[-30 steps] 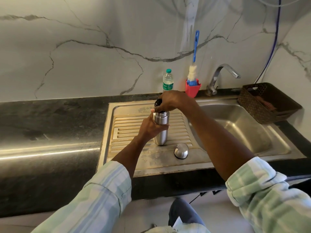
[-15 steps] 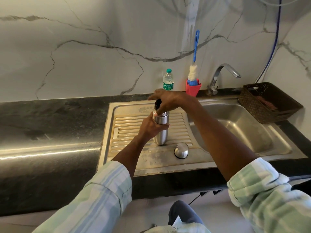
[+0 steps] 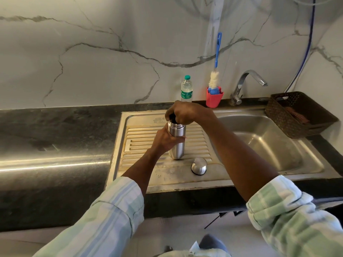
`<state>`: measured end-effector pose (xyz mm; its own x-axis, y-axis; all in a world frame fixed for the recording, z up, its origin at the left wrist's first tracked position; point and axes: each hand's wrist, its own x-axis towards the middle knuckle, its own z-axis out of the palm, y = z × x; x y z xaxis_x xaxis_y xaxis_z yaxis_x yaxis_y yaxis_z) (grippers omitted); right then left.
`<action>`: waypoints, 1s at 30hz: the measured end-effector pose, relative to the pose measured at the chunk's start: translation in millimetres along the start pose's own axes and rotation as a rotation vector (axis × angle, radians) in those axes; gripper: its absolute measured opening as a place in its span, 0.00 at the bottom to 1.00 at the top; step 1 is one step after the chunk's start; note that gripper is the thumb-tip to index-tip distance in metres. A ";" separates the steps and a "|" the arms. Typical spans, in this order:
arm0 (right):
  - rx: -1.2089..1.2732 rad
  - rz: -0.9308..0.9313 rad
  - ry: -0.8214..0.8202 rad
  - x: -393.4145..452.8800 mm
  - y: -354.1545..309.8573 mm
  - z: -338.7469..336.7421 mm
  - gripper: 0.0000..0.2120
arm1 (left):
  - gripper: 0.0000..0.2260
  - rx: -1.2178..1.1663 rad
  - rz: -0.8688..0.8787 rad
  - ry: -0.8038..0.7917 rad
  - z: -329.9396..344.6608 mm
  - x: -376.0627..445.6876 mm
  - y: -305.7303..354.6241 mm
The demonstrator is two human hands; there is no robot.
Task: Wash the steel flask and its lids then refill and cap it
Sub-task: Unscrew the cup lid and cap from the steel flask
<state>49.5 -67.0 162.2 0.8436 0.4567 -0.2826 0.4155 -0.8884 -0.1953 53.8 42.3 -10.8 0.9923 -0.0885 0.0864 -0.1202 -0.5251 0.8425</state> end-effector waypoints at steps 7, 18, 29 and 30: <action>0.018 0.063 -0.007 0.1 4.9 -4.1 0.39 | 0.35 0.039 0.007 0.006 -1.8 -0.8 5.1; -0.061 0.139 0.079 3.7 0.6 6.9 0.20 | 0.33 0.051 -0.006 -0.016 -3.5 -1.7 5.2; -0.045 0.107 0.110 6.3 8.5 1.9 0.43 | 0.35 0.019 0.005 -0.021 -2.0 -0.5 3.1; -0.048 0.142 0.133 8.2 8.0 5.3 0.44 | 0.34 0.018 0.003 -0.030 -2.0 0.3 2.1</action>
<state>58.0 -70.1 153.4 0.9309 0.3194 -0.1771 0.3026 -0.9460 -0.1160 53.8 42.9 -8.0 0.9907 -0.1150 0.0728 -0.1238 -0.5403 0.8323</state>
